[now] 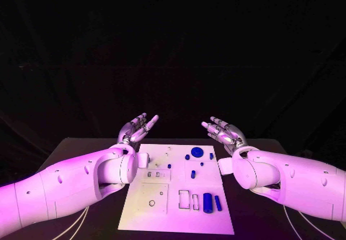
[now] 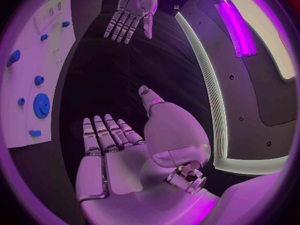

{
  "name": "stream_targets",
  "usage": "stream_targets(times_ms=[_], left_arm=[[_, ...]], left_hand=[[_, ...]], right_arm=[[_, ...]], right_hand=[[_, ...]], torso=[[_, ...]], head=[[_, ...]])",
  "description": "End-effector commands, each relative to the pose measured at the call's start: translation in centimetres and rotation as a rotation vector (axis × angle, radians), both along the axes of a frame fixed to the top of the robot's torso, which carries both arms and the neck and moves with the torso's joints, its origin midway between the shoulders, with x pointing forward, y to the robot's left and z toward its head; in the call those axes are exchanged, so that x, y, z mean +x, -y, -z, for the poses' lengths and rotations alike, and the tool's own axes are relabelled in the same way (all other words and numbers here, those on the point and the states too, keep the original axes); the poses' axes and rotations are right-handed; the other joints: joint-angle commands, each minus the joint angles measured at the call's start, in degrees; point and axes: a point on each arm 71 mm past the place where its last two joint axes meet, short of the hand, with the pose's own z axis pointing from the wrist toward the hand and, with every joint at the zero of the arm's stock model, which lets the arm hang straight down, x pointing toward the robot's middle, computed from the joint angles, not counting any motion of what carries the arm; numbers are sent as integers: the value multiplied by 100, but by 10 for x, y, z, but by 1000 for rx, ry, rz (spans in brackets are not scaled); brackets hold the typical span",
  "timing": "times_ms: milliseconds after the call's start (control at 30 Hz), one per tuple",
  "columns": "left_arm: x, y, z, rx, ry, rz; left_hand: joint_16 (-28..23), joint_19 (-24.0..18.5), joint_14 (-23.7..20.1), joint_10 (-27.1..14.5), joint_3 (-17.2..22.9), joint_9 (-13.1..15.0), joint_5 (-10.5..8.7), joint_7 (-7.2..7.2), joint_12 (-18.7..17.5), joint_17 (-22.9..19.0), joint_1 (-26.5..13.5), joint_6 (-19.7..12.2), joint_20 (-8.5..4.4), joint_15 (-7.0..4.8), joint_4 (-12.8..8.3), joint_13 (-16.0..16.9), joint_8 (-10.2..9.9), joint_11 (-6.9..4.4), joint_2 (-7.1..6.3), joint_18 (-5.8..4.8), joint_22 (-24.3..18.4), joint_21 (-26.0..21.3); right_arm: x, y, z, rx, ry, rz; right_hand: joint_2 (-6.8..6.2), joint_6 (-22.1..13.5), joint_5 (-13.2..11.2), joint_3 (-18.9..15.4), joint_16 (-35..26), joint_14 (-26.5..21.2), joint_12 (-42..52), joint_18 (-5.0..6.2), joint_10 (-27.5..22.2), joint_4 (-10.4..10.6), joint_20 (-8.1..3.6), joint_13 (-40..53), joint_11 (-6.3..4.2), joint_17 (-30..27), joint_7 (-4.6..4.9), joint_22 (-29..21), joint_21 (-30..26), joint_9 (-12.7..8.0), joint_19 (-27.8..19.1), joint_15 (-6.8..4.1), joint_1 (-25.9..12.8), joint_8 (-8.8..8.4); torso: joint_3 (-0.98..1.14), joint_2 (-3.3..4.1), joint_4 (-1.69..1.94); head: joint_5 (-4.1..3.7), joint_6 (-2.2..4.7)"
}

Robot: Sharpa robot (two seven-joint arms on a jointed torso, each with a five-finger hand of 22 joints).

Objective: Assemble the parts on the task board

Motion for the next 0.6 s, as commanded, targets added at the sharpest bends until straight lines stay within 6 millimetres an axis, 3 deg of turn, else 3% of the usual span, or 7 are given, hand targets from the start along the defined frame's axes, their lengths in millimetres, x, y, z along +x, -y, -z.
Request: stream_targets(times_ms=[33, 200, 233, 267, 300, 433, 600], left_arm=[[0, 5, 1, -37, -23, 54], [0, 5, 1, -37, -23, 54], [0, 5, 1, -37, -23, 54], [0, 5, 1, -37, -23, 54], [0, -14, -2, -46, -28, 69], [-1, -17, -6, -51, -24, 100], [-1, -16, -17, -48, 19, 184]], left_hand=[[170, 283, 818, 627, 38, 55, 41, 645, 101, 88, 408, 490, 95, 125, 76, 64, 106, 234, 82, 130, 56, 109], [590, 1478, 2583, 2293, 12, 157, 41, 687, 441, 258, 525, 1543, 83, 113, -42, 203, 309, 353, 237, 179, 248, 497], [813, 2422, 3180, 3164, 7, 232, 38, 721, 678, 352, 565, 2181, 77, -20, -97, 296, 462, 253, 276, 276, 410, 820], [956, 2635, 3489, 3395, 8, 293, 43, 705, 776, 405, 600, 2754, 65, -92, -149, 312, 602, 199, 313, 368, 453, 943], [1015, 2766, 3662, 3525, 11, 309, 40, 676, 818, 428, 629, 2988, 57, -141, -200, 306, 667, 157, 343, 442, 475, 1019], [1045, 2985, 4043, 3889, -7, 287, 41, 574, 869, 466, 711, 3274, 61, -259, -379, 270, 760, 47, 398, 606, 487, 1139], [1040, 3293, 4515, 4338, -15, 246, 42, 429, 853, 559, 1117, 3551, 58, -409, -821, 253, 798, -101, 298, 781, 514, 1302]], right_arm=[[0, -11, 1, 4, -45, -194], [1, -11, 1, -7, -60, -241], [1, -11, 1, -8, -61, -245], [1, -11, 1, -8, -61, -246], [16, 9, -19, -297, 200, -235], [20, 13, -25, -385, 270, -238], [23, 16, -33, -467, 325, -246]], right_hand=[[-3, 789, 35, 117, 203, 1247, 126, 84, 997, -324, 50, 68, 107, 96, 891, 99, 217, 76, 440, 72, 655, 146], [-40, 1697, -1, 181, 347, 2327, 291, 209, 2247, -560, 45, 145, 5, 152, 850, 207, 456, 148, 983, -61, 893, 300], [-39, 1973, 1, 200, 386, 2627, 334, 257, 2568, -603, 46, 159, -29, 166, 827, 276, 598, 168, 1327, -100, 935, 347], [-40, 2284, 0, 221, 427, 2964, 374, 304, 2889, -646, 45, 169, -66, 181, 794, 359, 775, 187, 1754, -146, 973, 397], [-37, 2637, -11, 250, 458, 3159, 406, 353, 3056, -685, 43, 171, -123, 188, 742, 448, 966, 214, 2205, -197, 1011, 463], [-58, 3591, -45, 404, 569, 3843, 441, 520, 3616, -770, 5, 144, -321, 186, 587, 576, 1344, 223, 2892, -401, 1039, 566], [-129, 3896, -26, 674, 592, 4400, 342, 530, 3993, -848, -124, 148, -402, 203, 496, 633, 1560, 196, 3265, -559, 1011, 483]], torso=[[-2, 1, -2], [-2, 1, -2], [-2, 1, -2], [-2, 1, -2], [-34, 142, -14], [-44, 200, -24], [-79, 314, -36]], head=[[-1, 0], [-1, 0], [-1, 0], [-1, 0], [-23, -39], [-29, -31], [-47, -41]])
